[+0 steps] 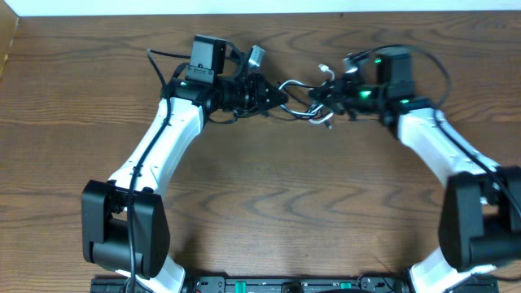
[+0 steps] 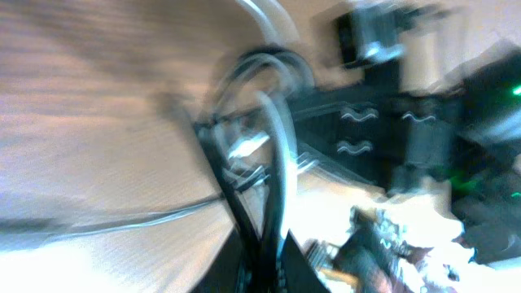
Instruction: Untangle cables
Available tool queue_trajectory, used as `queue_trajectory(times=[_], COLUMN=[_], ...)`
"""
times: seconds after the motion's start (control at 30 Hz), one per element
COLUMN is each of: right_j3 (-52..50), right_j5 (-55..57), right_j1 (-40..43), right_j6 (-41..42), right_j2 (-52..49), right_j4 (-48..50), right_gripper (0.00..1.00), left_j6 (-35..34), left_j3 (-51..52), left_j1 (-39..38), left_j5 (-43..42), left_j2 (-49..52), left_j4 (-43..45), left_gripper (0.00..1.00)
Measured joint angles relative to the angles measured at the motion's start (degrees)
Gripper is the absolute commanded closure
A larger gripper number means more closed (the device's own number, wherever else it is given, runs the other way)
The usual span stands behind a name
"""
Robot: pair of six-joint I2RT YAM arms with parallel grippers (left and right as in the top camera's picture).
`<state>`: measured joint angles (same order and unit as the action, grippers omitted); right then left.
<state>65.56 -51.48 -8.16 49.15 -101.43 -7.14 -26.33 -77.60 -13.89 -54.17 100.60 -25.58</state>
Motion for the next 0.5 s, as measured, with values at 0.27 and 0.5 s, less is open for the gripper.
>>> queue_trajectory(times=[0.27, 0.5], right_j3=[0.1, 0.1], right_j5=[-6.0, -8.9], right_j1=[15.2, 14.6], right_j6=[-9.4, -19.2], right_j2=[8.1, 8.1], right_j4=[-12.9, -22.5], right_gripper=[0.99, 0.94], left_j6=[8.8, 15.7], left_j3=[0.0, 0.0], left_j1=[2.4, -2.3], left_j5=[20.9, 24.1], left_j2=[0.0, 0.0], left_j4=[-15.9, -17.1], left_gripper=[0.92, 0.93])
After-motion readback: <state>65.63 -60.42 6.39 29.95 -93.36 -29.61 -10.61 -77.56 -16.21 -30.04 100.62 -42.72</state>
